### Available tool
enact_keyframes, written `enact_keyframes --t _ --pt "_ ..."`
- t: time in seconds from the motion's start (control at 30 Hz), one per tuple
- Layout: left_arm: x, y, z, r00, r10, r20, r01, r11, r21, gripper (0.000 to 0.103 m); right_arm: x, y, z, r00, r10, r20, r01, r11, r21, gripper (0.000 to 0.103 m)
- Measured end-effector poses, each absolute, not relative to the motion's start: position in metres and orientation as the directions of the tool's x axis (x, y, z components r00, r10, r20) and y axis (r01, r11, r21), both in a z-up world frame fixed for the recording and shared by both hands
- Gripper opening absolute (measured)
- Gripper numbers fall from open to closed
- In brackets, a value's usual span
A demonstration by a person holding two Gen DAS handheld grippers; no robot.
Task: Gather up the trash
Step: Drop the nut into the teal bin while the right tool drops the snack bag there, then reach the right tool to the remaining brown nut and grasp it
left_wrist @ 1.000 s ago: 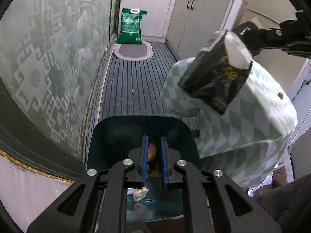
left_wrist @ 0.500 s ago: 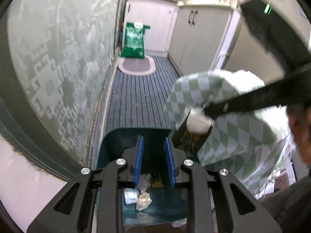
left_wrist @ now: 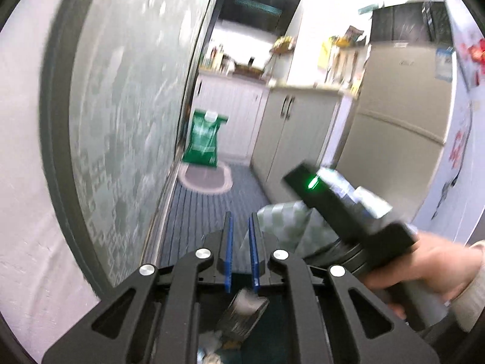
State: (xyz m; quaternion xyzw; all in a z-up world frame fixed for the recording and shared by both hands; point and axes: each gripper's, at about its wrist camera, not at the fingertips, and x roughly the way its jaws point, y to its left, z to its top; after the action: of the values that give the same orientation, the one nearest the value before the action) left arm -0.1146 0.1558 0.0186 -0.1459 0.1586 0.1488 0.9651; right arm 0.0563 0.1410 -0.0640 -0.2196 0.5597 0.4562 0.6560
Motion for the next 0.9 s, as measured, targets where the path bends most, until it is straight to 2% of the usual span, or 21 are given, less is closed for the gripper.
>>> enact_keyframes --t 0.2,0.37,0.67,0.73,0.9 --pt "-0.132 0.141 0.043 0.955 0.22 -0.199 -0.268 0.928 -0.259 0.011 0.052 0.14 -0.047 -0.029 0.434 -0.9 -0.861 0.447 0.244 0.05" --pt "-0.133 0.125 0.054 0.977 0.165 -0.136 -0.198 0.939 -0.282 0.011 0.058 0.124 -0.018 0.02 0.538 -0.843 -0.862 0.436 0.257 0.05" --pt "-0.103 0.097 0.053 0.983 0.111 -0.144 -0.143 0.963 -0.229 0.012 0.106 0.058 0.02 0.169 0.63 -0.758 -0.788 0.549 0.28 0.05" --pt "-0.097 0.092 0.052 0.984 0.092 -0.15 -0.125 0.965 -0.229 0.018 0.118 0.041 0.025 0.208 0.634 -0.745 -0.77 0.576 0.275 0.05" --pt "-0.076 0.074 0.05 0.984 0.053 -0.169 -0.091 0.97 -0.225 0.023 0.14 0.002 0.028 0.274 0.623 -0.733 -0.724 0.635 0.269 0.05"
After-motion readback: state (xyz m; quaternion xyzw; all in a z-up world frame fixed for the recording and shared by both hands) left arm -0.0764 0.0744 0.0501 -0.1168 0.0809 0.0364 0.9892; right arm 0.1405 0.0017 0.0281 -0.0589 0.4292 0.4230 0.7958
